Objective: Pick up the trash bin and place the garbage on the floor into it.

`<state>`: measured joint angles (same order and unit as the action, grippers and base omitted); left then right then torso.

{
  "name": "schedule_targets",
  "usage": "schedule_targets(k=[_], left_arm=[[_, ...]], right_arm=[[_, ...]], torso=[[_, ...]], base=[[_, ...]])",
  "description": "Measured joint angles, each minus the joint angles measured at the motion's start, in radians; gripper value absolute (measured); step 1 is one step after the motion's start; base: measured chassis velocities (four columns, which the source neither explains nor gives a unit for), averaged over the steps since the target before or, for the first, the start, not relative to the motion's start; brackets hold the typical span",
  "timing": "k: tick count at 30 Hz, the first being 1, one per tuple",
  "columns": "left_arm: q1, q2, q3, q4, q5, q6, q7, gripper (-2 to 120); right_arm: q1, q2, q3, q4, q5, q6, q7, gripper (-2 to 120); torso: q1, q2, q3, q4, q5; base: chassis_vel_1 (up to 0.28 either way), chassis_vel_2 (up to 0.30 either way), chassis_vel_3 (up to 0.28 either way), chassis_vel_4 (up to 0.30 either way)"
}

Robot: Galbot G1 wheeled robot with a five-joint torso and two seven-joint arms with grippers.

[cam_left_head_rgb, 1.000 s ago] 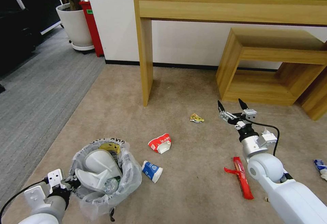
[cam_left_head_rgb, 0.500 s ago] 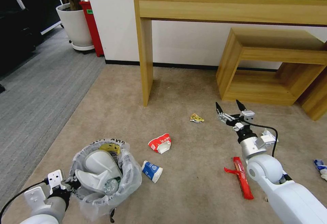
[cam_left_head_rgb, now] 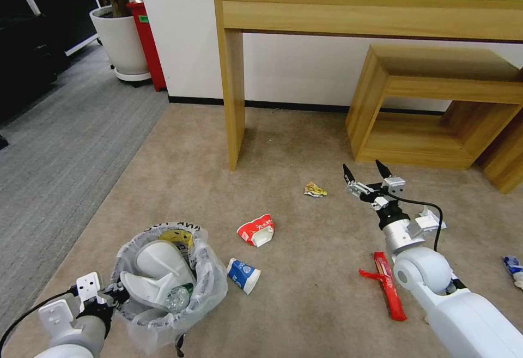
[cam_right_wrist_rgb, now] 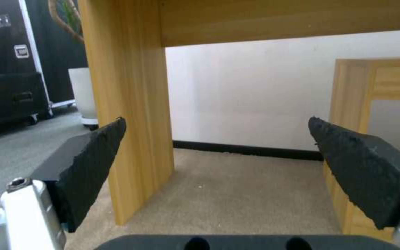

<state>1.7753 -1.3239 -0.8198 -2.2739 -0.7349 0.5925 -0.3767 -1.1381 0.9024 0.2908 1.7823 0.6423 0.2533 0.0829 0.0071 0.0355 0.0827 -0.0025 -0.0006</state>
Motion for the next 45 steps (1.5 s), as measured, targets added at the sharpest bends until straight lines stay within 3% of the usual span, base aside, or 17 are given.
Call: schedule_targets(k=[12,17,21,24,26,28,33,37,45], left_arm=[[-0.009,-0.003,0.001,0.009,0.001,-0.001,0.001,1],[-0.018,-0.004,0.006,0.017,0.001,-0.001,0.000,1],[-0.025,-0.007,0.009,0.021,0.001,-0.001,-0.002,1],[-0.031,-0.008,0.008,0.028,0.000,-0.001,-0.003,1],[-0.032,-0.009,0.008,0.029,-0.001,0.000,-0.003,1],[-0.036,-0.012,0.008,0.035,-0.001,0.000,-0.004,1],[-0.040,-0.017,0.008,0.041,-0.001,0.000,-0.006,1],[-0.042,-0.024,0.006,0.049,-0.002,0.001,-0.006,1],[-0.047,-0.032,0.007,0.061,-0.001,0.000,-0.007,1]], right_arm=[[0.024,0.006,-0.031,-0.018,-0.021,0.006,0.002,100],[0.061,0.014,-0.089,-0.002,0.046,-0.059,0.074,100],[0.110,0.025,-0.160,0.022,0.155,-0.160,0.180,100],[0.179,0.054,-0.267,0.033,0.293,-0.293,0.367,100],[0.192,0.062,-0.289,0.033,0.320,-0.321,0.405,100],[0.234,0.102,-0.358,0.022,0.401,-0.403,0.527,100],[0.263,0.156,-0.411,0.001,0.476,-0.460,0.638,100],[0.318,0.293,-0.493,-0.080,0.586,-0.539,0.761,100],[0.382,0.380,-0.524,-0.218,0.646,-0.552,0.817,100]], torso=[[0.000,0.000,0.000,0.0000,-0.0001],[0.000,0.000,0.000,-0.0001,-0.0001],[0.000,0.000,0.000,0.0001,-0.0001],[0.000,0.000,0.000,0.0001,-0.0002],[0.000,0.000,0.000,0.0001,0.0000],[0.000,0.000,0.000,0.0000,-0.0006],[0.000,0.000,0.000,0.0000,-0.0003],[0.000,0.000,0.000,0.0001,0.0000],[0.000,0.000,0.000,-0.0001,-0.0002]], base=[[-0.037,0.040,0.030,-0.034],[0.000,0.000,0.000,0.000],[0.000,0.000,0.000,0.000],[0.000,0.000,0.000,0.000],[0.000,0.000,0.000,0.000],[0.000,0.000,0.000,0.000],[0.000,0.000,0.000,0.000],[0.000,0.000,0.000,0.000],[0.000,0.000,0.000,0.000]])
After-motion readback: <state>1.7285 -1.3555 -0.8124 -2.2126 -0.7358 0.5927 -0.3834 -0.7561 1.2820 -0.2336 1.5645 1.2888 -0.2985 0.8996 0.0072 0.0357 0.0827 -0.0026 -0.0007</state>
